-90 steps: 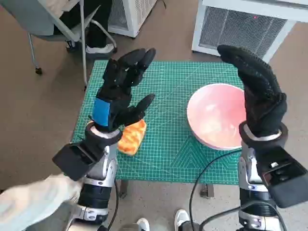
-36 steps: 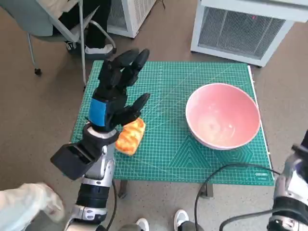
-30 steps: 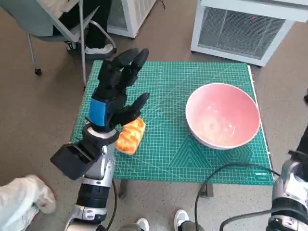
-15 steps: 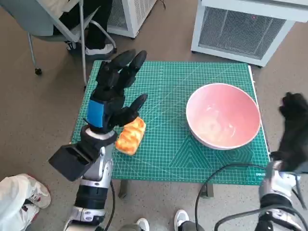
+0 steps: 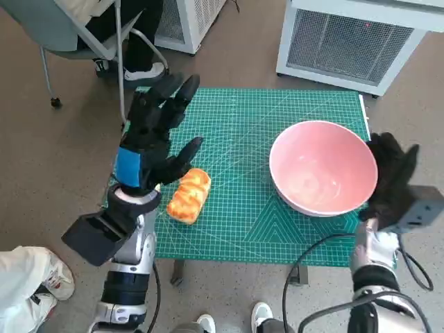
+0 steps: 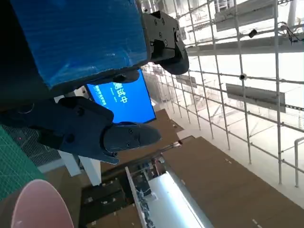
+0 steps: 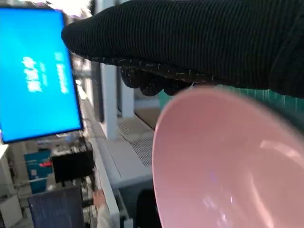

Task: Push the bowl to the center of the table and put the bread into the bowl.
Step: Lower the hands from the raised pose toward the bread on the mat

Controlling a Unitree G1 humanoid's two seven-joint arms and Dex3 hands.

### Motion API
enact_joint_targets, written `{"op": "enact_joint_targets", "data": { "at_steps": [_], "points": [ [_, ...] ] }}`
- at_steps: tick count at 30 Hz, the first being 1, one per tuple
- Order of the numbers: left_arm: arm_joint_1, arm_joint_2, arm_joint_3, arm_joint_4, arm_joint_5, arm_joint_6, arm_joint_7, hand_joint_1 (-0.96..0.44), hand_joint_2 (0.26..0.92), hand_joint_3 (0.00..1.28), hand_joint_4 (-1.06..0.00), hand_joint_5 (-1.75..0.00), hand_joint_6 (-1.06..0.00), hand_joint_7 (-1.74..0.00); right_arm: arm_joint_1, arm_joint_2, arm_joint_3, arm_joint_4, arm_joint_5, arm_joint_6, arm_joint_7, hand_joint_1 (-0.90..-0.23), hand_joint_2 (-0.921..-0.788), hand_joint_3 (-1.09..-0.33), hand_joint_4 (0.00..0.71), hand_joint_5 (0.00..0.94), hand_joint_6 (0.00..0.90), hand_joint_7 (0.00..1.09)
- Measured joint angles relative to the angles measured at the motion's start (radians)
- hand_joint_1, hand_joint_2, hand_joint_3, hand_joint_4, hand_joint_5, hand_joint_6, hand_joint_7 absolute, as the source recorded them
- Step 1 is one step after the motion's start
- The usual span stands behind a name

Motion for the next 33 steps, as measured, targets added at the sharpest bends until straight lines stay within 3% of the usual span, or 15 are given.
{"op": "enact_joint_targets", "data": {
  "at_steps": [13,33],
  "points": [
    [0.04,0.017,0.018,-0.022,0.008,0.0,0.02,-0.35,0.921,0.33,-0.39,0.0,-0.29,-0.4,-0.072,0.045,0.034,0.022,-0.035,0.058,-0.005,-0.462,-0.921,-0.865,0.237,0.009,0.064,0.45],
    [0.094,0.038,0.036,-0.085,0.048,0.001,0.078,-0.34,0.921,0.34,-0.39,0.0,-0.32,-0.34,-0.199,0.108,0.057,0.033,-0.04,0.148,-0.03,-0.452,-0.921,-0.871,0.227,0.001,0.048,0.44]
  ]
}}
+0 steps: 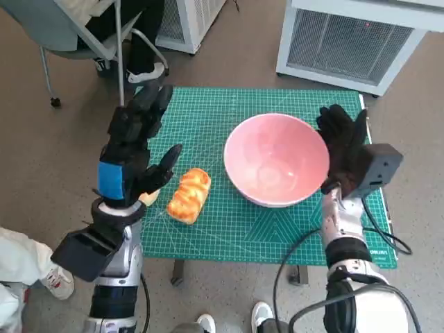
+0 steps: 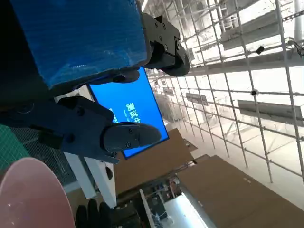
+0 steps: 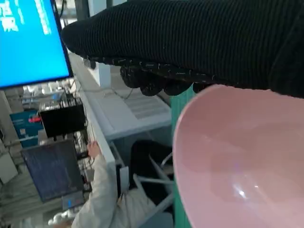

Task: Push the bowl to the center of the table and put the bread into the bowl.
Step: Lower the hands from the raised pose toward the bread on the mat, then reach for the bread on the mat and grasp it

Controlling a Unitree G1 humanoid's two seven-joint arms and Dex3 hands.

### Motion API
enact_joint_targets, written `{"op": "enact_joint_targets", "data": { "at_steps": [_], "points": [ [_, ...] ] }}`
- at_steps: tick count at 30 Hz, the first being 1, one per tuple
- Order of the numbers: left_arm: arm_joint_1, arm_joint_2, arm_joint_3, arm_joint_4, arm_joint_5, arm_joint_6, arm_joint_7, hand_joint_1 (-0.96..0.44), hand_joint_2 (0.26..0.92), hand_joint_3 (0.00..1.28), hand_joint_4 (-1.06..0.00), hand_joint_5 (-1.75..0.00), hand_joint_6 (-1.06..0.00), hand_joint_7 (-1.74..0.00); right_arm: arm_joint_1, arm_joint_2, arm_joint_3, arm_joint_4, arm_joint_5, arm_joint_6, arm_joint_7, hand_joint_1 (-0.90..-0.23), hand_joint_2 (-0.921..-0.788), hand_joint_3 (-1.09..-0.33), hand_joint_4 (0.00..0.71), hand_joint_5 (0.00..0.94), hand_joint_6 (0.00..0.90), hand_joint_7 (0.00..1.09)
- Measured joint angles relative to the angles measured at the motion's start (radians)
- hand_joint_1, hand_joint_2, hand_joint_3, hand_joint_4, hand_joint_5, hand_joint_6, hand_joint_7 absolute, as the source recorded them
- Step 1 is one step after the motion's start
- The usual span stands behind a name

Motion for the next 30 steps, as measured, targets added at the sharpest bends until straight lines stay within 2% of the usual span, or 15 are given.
{"op": "enact_joint_targets", "data": {
  "at_steps": [9,14,18,21,24,26,30],
  "points": [
    [0.031,0.018,0.007,-0.028,0.0,0.021,0.002,-0.35,0.921,0.35,-0.39,0.0,-0.32,-0.33,-0.028,-0.008,0.02,0.0,-0.033,0.015,-0.008,-0.463,-0.921,-0.864,0.224,0.0,0.065,0.45],
    [0.062,0.068,0.018,-0.071,0.02,0.067,-0.003,-0.37,0.921,0.35,-0.38,0.0,-0.32,-0.31,-0.029,-0.028,0.032,-0.019,-0.037,-0.022,-0.007,-0.494,-0.921,-0.861,0.222,0.0,0.067,0.45],
    [0.093,0.132,0.03,-0.106,0.039,0.123,-0.017,-0.4,0.921,0.35,-0.38,0.0,-0.32,-0.3,-0.03,-0.05,0.042,-0.057,-0.038,-0.099,-0.001,-0.52,-0.921,-0.854,0.224,0.001,0.067,0.45],
    [0.122,0.191,0.034,-0.142,0.086,0.185,-0.031,-0.43,0.921,0.35,-0.37,0.0,-0.31,-0.29,-0.029,-0.064,0.06,-0.099,-0.044,-0.186,0.014,-0.535,-0.921,-0.842,0.229,0.004,0.071,0.46],
    [0.153,0.247,0.034,-0.188,0.143,0.273,-0.045,-0.46,0.921,0.34,-0.34,0.0,-0.29,-0.26,-0.029,-0.076,0.08,-0.151,-0.064,-0.288,0.033,-0.537,-0.921,-0.831,0.242,0.006,0.06,0.5],
    [0.174,0.282,0.033,-0.234,0.176,0.355,-0.054,-0.48,0.921,0.33,-0.32,0.0,-0.27,-0.24,-0.025,-0.083,0.09,-0.194,-0.066,-0.356,0.056,-0.534,-0.921,-0.827,0.247,0.008,0.058,0.51],
    [0.197,0.324,0.031,-0.314,0.213,0.523,-0.075,-0.53,0.921,0.3,-0.25,0.0,-0.2,-0.19,-0.015,-0.087,0.105,-0.28,-0.064,-0.449,0.09,-0.532,-0.921,-0.808,0.257,0.011,0.061,0.53]
  ]
}}
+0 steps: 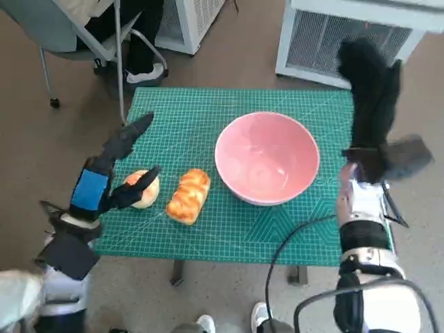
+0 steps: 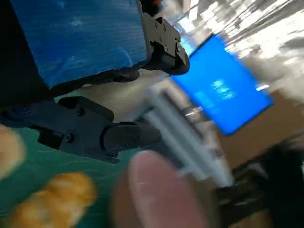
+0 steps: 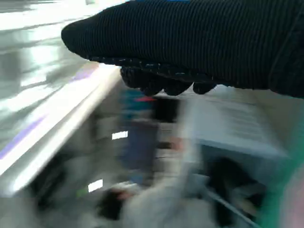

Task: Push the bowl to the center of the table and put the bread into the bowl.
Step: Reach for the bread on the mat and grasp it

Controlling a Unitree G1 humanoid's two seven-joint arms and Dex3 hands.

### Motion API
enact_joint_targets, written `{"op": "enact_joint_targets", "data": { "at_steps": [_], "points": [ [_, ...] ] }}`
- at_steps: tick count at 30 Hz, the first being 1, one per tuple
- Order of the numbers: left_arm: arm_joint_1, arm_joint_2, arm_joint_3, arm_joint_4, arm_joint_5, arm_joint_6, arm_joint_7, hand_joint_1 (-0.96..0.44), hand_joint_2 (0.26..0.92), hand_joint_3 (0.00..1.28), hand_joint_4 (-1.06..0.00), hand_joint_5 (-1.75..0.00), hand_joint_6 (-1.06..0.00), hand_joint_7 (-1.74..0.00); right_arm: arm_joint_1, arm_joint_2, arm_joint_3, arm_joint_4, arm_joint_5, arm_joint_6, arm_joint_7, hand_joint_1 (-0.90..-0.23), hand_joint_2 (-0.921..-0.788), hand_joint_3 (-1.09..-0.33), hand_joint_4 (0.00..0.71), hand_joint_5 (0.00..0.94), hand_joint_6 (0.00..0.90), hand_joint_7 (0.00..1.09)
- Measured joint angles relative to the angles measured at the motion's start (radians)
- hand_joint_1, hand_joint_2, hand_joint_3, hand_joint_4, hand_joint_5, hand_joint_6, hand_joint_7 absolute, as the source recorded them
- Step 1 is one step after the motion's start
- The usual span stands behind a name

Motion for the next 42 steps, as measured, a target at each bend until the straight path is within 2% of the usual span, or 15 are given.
{"op": "enact_joint_targets", "data": {
  "at_steps": [4,7,9,12,19,25,28,36,42],
  "points": [
    [0.01,0.022,-0.018,-0.079,0.036,0.168,-0.018,-0.58,0.921,0.29,-0.2,0.0,-0.16,-0.15,0.018,0.0,0.014,-0.084,-0.004,-0.064,0.01,-0.519,-0.921,-0.796,0.267,0.014,0.067,0.55],
    [0.018,0.033,-0.046,-0.142,0.085,0.297,-0.029,-0.62,0.921,0.3,-0.18,0.0,-0.14,-0.13,0.038,-0.001,0.026,-0.149,-0.022,-0.11,0.01,-0.51,-0.921,-0.799,0.27,0.014,0.065,0.56],
    [0.022,0.039,-0.075,-0.182,0.13,0.378,-0.034,-0.64,0.921,0.3,-0.17,0.0,-0.13,-0.12,0.056,-0.007,0.035,-0.195,-0.052,-0.139,0.008,-0.513,-0.921,-0.8,0.268,0.012,0.057,0.56],
    [0.029,0.049,-0.136,-0.233,0.2,0.473,-0.042,-0.66,0.921,0.31,-0.16,0.0,-0.13,-0.11,0.094,-0.029,0.05,-0.269,-0.119,-0.179,-0.001,-0.542,-0.921,-0.796,0.261,0.007,0.044,0.56],
    [0.037,0.041,-0.22,-0.248,0.263,0.534,-0.044,-0.69,0.921,0.32,-0.17,0.0,-0.13,-0.1,0.16,-0.055,0.059,-0.392,-0.211,-0.186,-0.05,-0.57,-0.921,-0.797,0.256,0.003,0.011,0.61],
    [0.035,0.022,-0.272,-0.247,0.308,0.546,-0.037,-0.69,0.921,0.33,-0.19,-0.01,-0.15,-0.09,0.202,-0.057,0.07,-0.475,-0.267,-0.164,-0.092,-0.566,-0.921,-0.805,0.266,0.007,0.004,0.63],
    [0.03,0.017,-0.298,-0.24,0.333,0.555,-0.036,-0.69,0.921,0.33,-0.2,-0.02,-0.16,-0.09,0.211,-0.057,0.082,-0.496,-0.278,-0.155,-0.103,-0.561,-0.921,-0.807,0.272,0.01,0.005,0.64],
    [0.005,-0.015,-0.357,-0.197,0.384,0.58,-0.027,-0.69,0.921,0.33,-0.21,-0.01,-0.17,-0.08,0.229,-0.055,0.109,-0.512,-0.271,-0.149,-0.109,-0.549,-0.921,-0.809,0.282,0.013,0.004,0.65],
    [-0.028,-0.047,-0.393,-0.13,0.418,0.601,-0.007,-0.68,0.921,0.33,-0.21,-0.01,-0.17,-0.08,0.234,-0.054,0.119,-0.522,-0.276,-0.148,-0.124,-0.543,-0.921,-0.811,0.29,0.016,0.003,0.66]
  ]
}}
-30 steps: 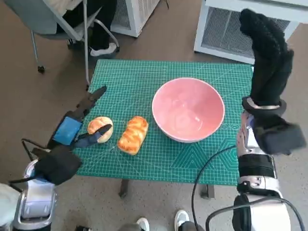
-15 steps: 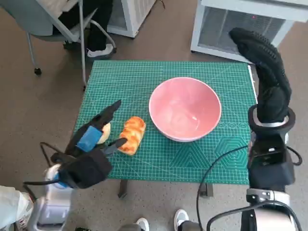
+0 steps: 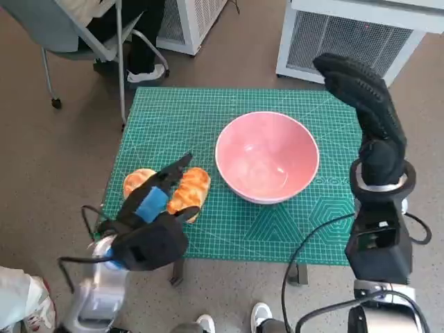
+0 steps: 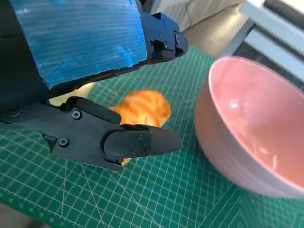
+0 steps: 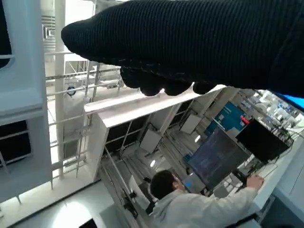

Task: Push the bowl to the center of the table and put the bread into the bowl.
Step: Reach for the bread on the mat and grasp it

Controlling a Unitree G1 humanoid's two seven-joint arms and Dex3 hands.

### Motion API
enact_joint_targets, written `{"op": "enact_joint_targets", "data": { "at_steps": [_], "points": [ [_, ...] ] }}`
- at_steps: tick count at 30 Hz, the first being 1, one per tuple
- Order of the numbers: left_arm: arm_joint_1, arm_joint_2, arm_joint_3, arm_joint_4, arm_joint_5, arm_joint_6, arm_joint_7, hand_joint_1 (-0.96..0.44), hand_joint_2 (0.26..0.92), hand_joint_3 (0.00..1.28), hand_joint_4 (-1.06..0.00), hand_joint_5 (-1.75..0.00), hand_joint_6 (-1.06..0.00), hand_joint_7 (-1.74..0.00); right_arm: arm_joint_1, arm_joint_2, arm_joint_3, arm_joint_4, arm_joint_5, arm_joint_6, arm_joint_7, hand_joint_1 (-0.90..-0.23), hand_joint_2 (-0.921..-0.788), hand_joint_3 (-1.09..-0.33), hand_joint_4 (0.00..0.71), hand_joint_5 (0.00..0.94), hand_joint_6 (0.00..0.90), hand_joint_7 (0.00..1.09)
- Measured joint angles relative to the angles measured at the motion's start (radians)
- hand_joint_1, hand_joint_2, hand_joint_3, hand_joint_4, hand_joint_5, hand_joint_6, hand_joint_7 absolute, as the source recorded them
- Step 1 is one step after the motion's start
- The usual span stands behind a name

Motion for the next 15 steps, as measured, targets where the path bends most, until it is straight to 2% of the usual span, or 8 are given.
{"op": "enact_joint_targets", "data": {
  "at_steps": [15],
  "points": [
    [-0.108,-0.089,-0.053,0.264,0.054,0.013,0.093,-0.65,0.921,0.33,-0.24,-0.02,-0.17,-0.07,0.01,-0.002,0.012,0.005,-0.003,0.0,-0.017,-0.56,-0.921,-0.817,0.296,0.016,0.0,0.66]
  ]
}}
